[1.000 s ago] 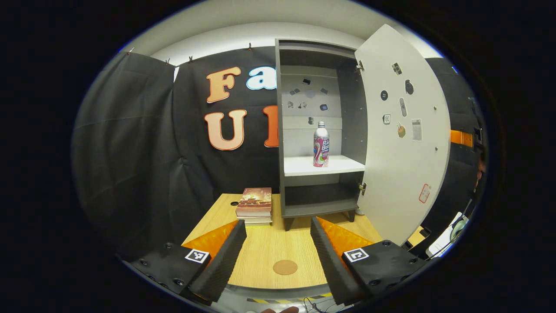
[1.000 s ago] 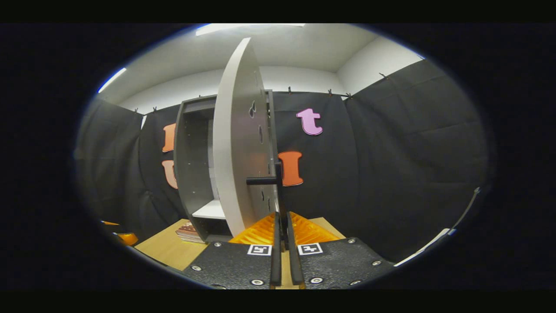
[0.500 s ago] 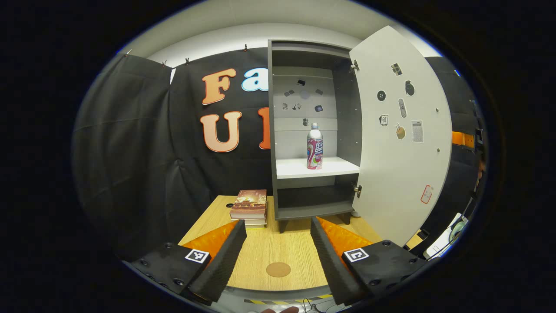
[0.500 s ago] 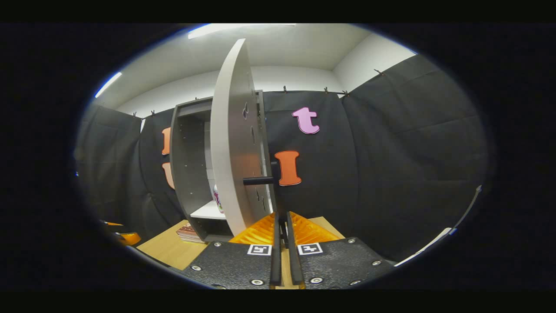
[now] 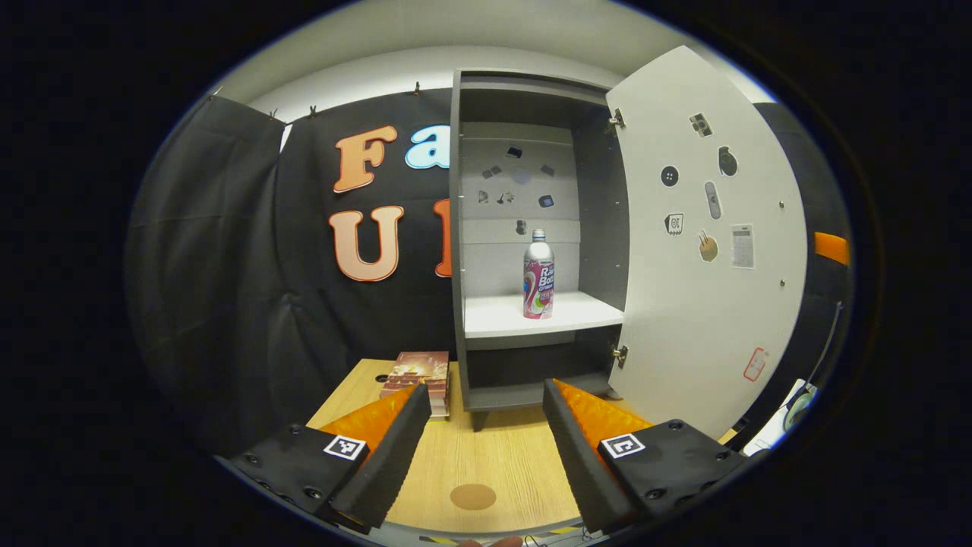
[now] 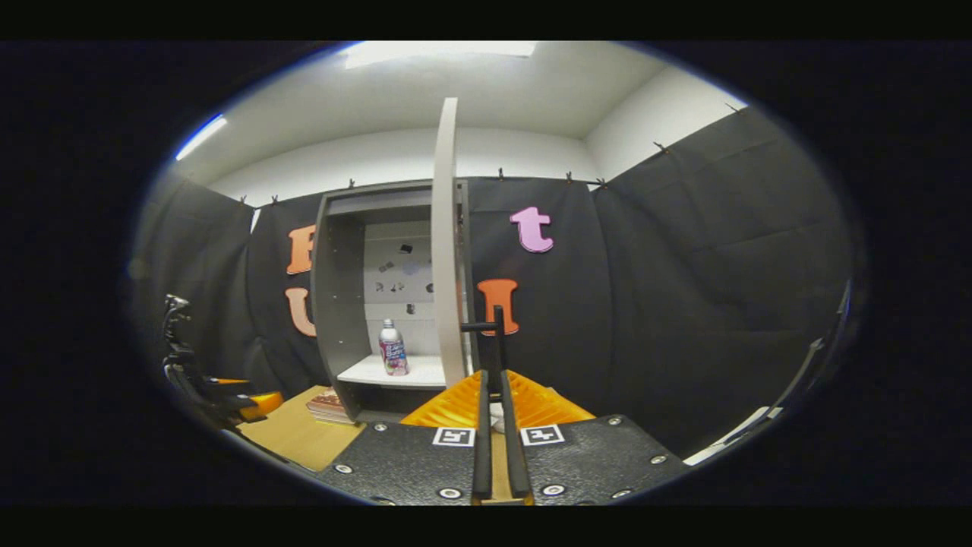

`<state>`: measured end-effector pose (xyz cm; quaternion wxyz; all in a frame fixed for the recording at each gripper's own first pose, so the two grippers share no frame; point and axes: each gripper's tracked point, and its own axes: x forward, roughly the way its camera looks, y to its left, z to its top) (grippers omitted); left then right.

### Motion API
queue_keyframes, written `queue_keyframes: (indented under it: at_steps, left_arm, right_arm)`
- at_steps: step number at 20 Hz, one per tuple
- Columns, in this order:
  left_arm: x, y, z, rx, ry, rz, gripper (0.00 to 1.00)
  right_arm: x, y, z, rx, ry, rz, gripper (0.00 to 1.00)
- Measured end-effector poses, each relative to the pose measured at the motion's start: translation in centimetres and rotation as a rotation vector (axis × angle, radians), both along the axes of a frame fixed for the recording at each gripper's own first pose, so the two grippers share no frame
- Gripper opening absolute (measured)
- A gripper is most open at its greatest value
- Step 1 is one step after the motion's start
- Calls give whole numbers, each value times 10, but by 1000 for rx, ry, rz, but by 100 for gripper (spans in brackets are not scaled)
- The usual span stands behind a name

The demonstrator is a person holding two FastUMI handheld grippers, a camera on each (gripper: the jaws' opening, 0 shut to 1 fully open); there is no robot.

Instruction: Open the cabinet door with the right hand, grasp the bottle in the cabinet with the left hand and place it on the coaster, then close the cabinet door with the right hand.

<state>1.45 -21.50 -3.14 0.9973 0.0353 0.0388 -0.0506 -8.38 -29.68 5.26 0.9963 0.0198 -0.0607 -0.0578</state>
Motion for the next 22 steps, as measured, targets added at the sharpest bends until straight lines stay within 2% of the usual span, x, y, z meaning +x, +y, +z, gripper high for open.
queue_keyframes:
  at_steps: [2,3,4,6,7,8,9,10,11,12,13,14,15,16,17,18,20,22]
  left_arm:
    - [27,-13,3,6,-14,-27,97]
    - [41,-22,5,4,-17,-40,97]
    - [56,-30,6,0,-19,-53,97]
    - [86,-45,13,3,-38,-77,97]
    - [101,-51,15,13,-52,-87,97]
    - [116,-57,18,23,-65,-99,97]
    - [129,-63,20,29,-72,-111,97]
    - [143,-69,23,30,-83,-122,97]
    - [158,-74,26,31,-91,-127,96]
    - [172,-78,29,31,-98,-132,94]
    - [186,-84,30,35,-103,-136,97]
    - [200,-87,33,48,-115,-134,94]
    - [214,-92,34,60,-124,-140,99]
    - [226,-98,35,66,-127,-150,96]
    - [237,-104,35,64,-131,-162,99]
    - [248,-110,36,61,-134,-171,98]
    - [272,-119,34,55,-132,-183,98]
    - [291,-121,32,51,-129,-179,97]
  right_arm:
    - [-10,15,6,-23,-26,-1,4]
    - [-10,22,8,-36,-40,-6,8]
    - [-9,31,8,-49,-52,-7,0]
    - [-5,49,3,-61,-49,4,19]
    - [-3,58,1,-61,-39,16,8]
    - [-2,63,0,-59,-39,19,19]
    - [1,68,-1,-53,-43,23,10]
    - [4,76,-5,-45,-39,37,10]
    - [12,83,-9,-42,-36,39,3]
    - [17,85,-11,-37,-31,32,19]
    - [24,89,-14,-34,-17,27,19]
    - [32,91,-19,-34,-2,22,7]
    - [41,95,-23,-35,14,20,14]
    - [51,98,-27,-30,30,20,15]
    - [60,102,-30,-23,44,25,15]
    - [67,105,-31,-18,55,28,22]
    - [82,108,-34,-12,73,22,17]
    - [95,113,-36,-12,93,15,17]
